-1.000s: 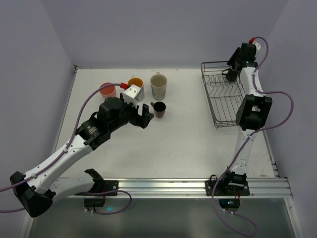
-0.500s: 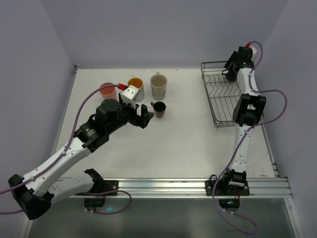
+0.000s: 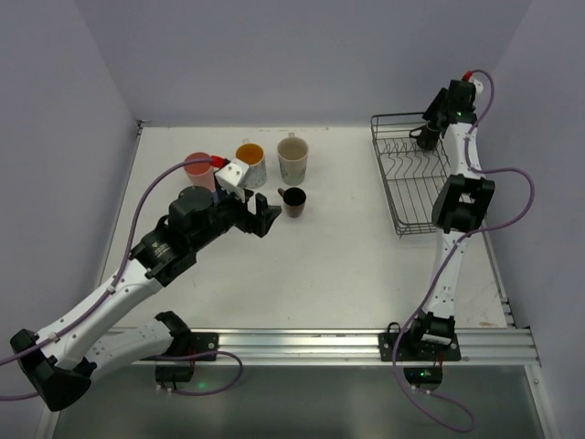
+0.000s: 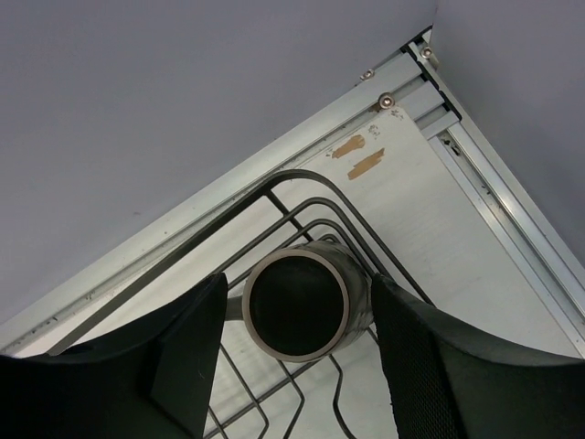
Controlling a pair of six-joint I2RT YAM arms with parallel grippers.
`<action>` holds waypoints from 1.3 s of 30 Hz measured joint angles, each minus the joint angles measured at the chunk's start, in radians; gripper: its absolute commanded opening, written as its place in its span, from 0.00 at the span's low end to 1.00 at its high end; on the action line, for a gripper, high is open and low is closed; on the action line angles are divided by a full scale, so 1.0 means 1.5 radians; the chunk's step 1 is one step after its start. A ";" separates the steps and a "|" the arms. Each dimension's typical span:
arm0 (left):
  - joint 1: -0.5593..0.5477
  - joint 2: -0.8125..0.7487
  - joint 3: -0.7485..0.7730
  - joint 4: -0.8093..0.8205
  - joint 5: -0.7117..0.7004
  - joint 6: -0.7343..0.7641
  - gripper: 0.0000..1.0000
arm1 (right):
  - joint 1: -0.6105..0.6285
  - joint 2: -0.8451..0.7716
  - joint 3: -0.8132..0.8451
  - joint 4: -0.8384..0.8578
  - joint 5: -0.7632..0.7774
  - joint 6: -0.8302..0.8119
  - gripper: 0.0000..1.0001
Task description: Unload the cups from the dish rack
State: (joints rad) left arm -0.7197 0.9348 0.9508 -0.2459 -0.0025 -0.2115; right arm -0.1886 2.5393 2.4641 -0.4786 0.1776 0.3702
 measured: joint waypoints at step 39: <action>0.000 -0.036 -0.022 0.044 -0.020 0.014 0.84 | 0.018 -0.095 -0.209 0.117 -0.096 -0.020 0.30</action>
State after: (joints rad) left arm -0.7197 0.8810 0.9180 -0.1799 -0.0319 -0.1898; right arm -0.1612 2.3974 2.1502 -0.3031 0.0341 0.3397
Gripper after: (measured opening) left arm 0.838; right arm 0.574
